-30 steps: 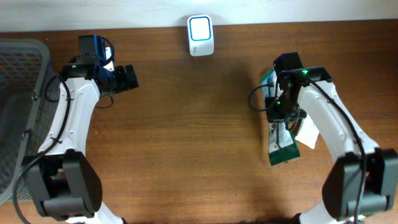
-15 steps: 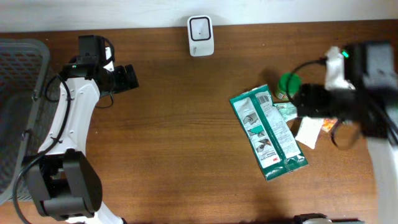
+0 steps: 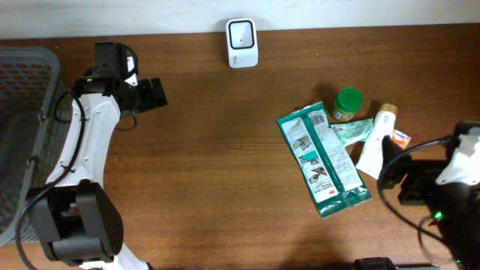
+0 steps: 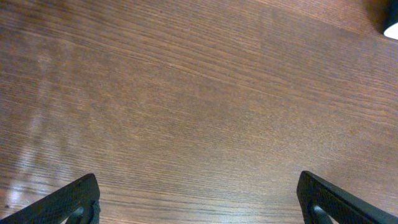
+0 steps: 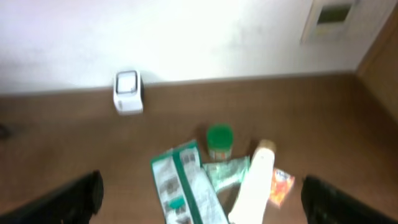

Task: Scan the item barcode

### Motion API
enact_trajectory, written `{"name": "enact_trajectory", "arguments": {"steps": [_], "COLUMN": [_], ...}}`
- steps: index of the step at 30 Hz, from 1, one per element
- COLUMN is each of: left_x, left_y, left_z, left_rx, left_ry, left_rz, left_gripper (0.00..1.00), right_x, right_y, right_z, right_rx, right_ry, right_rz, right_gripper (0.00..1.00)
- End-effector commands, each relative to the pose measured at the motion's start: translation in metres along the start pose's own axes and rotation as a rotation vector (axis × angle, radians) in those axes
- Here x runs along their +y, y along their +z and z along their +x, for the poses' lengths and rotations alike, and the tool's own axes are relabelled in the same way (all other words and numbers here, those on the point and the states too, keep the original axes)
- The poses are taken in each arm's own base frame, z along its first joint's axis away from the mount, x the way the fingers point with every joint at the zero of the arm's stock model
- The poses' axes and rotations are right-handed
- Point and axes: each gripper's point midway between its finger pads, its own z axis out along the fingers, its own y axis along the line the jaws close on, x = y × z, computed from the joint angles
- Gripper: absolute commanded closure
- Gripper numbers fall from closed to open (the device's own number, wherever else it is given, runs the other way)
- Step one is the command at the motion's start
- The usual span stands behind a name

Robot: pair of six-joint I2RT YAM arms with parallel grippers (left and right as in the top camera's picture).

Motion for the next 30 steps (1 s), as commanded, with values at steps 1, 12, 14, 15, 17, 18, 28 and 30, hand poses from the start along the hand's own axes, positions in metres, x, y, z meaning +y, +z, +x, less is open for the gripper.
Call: {"name": "enact_trajectory", "arguments": {"steps": [1,12,14,15,17,18,28,30], "left_x": [-0.001,-0.001,-0.001,-0.001,-0.001,-0.001,0.002,0.005], "left_y": [-0.008,-0.008,-0.008,-0.008,-0.008,-0.008,-0.026,-0.074], "left_z": [-0.005,-0.005,-0.005,-0.005,-0.005,-0.005,-0.006,-0.013], "left_rx": [-0.022,-0.022,-0.022,-0.022,-0.022,-0.022,-0.044,-0.151], "left_ry": [0.003,0.003,0.003,0.003,0.003,0.003,0.003,0.005], "left_rz": [0.002,0.002,0.002,0.002,0.002,0.002,-0.019,-0.034], "left_gripper": [0.01,0.01,0.01,0.01,0.01,0.01,0.01,0.01], "right_x": [0.002,-0.009,-0.01,-0.01,-0.01,-0.01,-0.01,-0.01], "right_y": [0.028,0.114,0.117,0.117,0.117,0.117,0.117,0.117], "right_z": [0.039,0.203,0.212,0.212,0.212,0.212,0.212,0.212], "right_rx": [-0.113,-0.314,-0.276,-0.276,-0.276,-0.276,-0.276,-0.276], "right_ry": [0.002,0.0,0.001,0.001,0.001,0.001,0.001,0.001], "right_rz": [-0.046,-0.094,-0.088,-0.088,-0.088,-0.088,-0.088,-0.088], "right_gripper": [0.02,0.02,0.02,0.02,0.02,0.02,0.02,0.02]}}
